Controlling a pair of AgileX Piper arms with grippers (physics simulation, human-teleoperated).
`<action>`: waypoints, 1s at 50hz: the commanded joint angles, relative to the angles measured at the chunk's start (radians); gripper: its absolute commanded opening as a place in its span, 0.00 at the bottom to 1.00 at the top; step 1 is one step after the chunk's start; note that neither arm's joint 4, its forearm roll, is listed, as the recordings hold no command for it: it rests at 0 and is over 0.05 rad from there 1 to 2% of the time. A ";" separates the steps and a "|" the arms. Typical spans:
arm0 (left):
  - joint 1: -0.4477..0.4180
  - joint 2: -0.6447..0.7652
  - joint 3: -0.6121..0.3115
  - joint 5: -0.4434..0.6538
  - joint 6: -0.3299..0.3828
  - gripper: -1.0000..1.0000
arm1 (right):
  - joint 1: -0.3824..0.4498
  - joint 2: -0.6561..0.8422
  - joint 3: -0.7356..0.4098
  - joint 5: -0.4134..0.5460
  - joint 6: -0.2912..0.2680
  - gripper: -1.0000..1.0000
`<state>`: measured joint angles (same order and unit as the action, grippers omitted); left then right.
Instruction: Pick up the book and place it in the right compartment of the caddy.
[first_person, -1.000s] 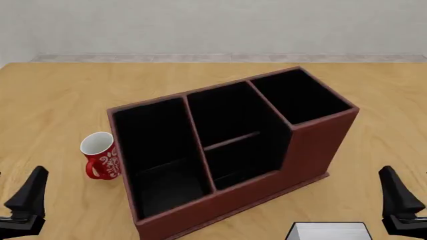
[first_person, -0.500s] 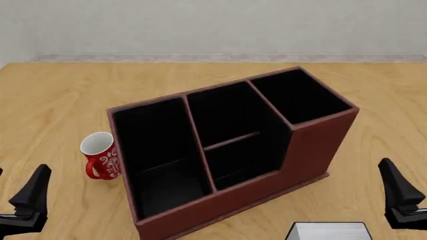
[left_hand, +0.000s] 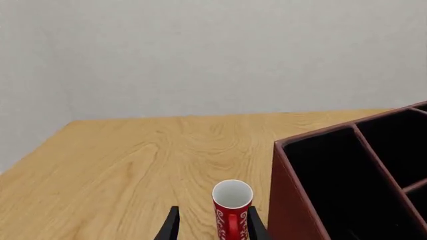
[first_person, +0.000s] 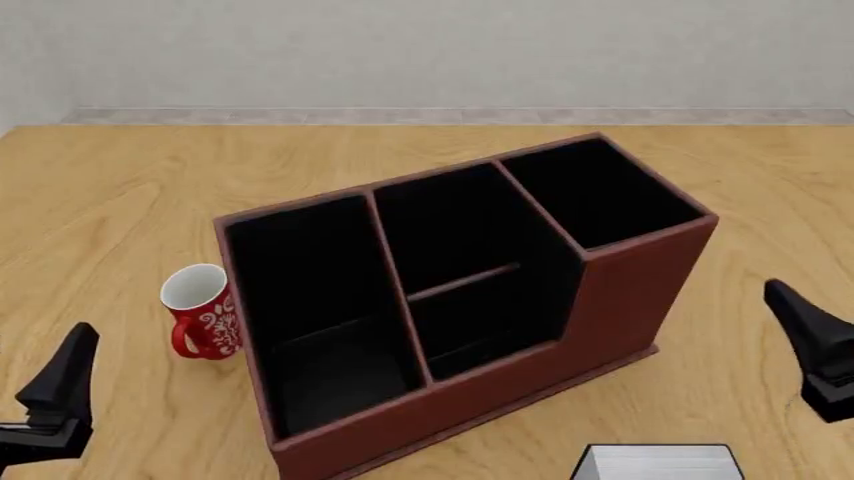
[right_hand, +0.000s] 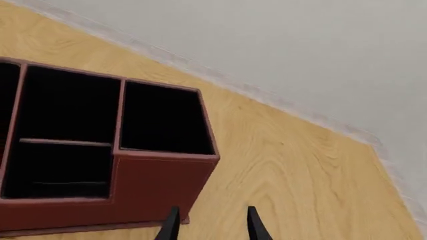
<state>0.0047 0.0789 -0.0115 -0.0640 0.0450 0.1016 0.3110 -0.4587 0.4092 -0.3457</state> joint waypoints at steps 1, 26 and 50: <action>-0.003 0.009 -0.003 -0.009 0.002 1.00 | 0.022 0.100 -0.160 0.172 -0.100 1.00; 0.003 0.003 -0.009 0.010 0.034 1.00 | 0.110 0.264 -0.346 0.541 -0.255 1.00; 0.009 0.037 -0.007 -0.014 0.025 1.00 | 0.183 0.479 -0.555 0.809 -0.376 1.00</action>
<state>0.0107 0.1029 -0.0198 -0.0679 0.0704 0.2562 0.7121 -0.9443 1.1330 -0.6835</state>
